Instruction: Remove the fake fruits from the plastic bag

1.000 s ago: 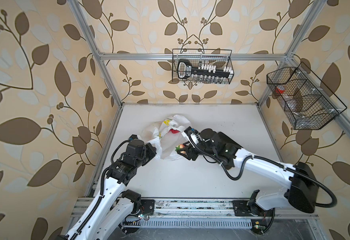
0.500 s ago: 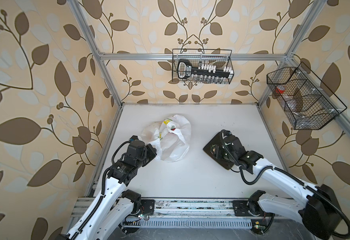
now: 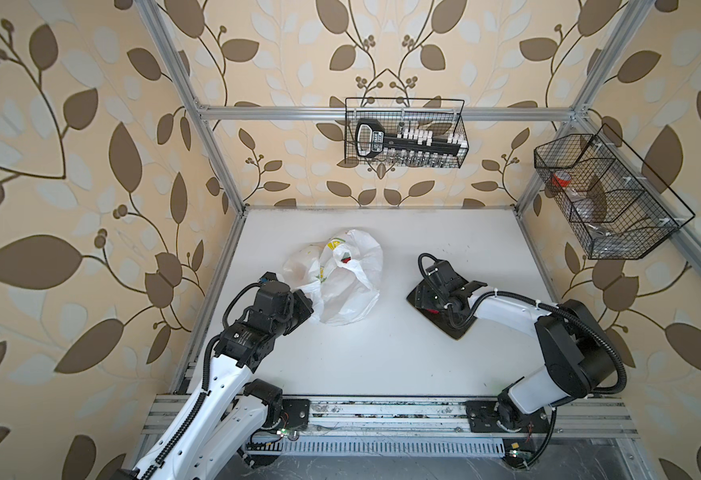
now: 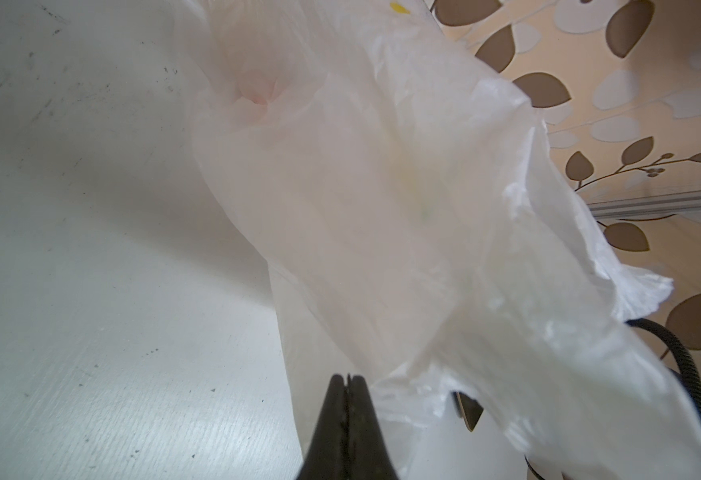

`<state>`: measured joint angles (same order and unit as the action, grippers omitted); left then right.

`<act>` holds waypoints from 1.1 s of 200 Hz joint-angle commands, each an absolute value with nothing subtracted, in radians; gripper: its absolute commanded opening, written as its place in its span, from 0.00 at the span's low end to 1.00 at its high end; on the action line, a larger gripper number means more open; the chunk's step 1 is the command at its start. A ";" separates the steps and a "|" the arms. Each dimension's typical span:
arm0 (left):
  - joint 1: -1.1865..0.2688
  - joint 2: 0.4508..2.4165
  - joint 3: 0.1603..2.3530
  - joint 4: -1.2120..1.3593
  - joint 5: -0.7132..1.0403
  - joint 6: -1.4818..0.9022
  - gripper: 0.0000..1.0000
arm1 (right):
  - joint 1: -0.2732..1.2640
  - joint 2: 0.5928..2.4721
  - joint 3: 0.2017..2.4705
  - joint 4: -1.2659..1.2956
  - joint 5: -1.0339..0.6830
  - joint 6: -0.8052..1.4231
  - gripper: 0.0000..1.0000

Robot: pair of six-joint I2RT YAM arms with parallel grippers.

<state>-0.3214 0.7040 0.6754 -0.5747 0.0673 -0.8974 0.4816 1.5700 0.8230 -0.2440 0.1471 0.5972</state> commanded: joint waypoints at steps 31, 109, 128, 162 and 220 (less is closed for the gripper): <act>-0.327 0.693 0.717 -0.591 0.047 -0.884 0.00 | 0.493 1.350 0.868 -0.297 0.105 0.505 0.97; -0.327 0.678 0.716 -0.596 0.062 -0.877 0.15 | 0.833 1.350 0.994 -0.023 0.010 0.088 0.96; -0.326 0.668 0.721 -0.609 0.060 -0.876 0.29 | 0.852 1.446 1.055 0.025 0.031 0.081 0.91; -0.327 0.642 0.742 -0.646 0.065 -0.862 0.55 | 0.855 1.590 1.147 0.083 0.114 0.114 0.54; -0.326 0.661 0.878 -0.788 0.094 -0.656 0.99 | 0.860 1.635 1.216 0.077 -0.014 0.159 0.07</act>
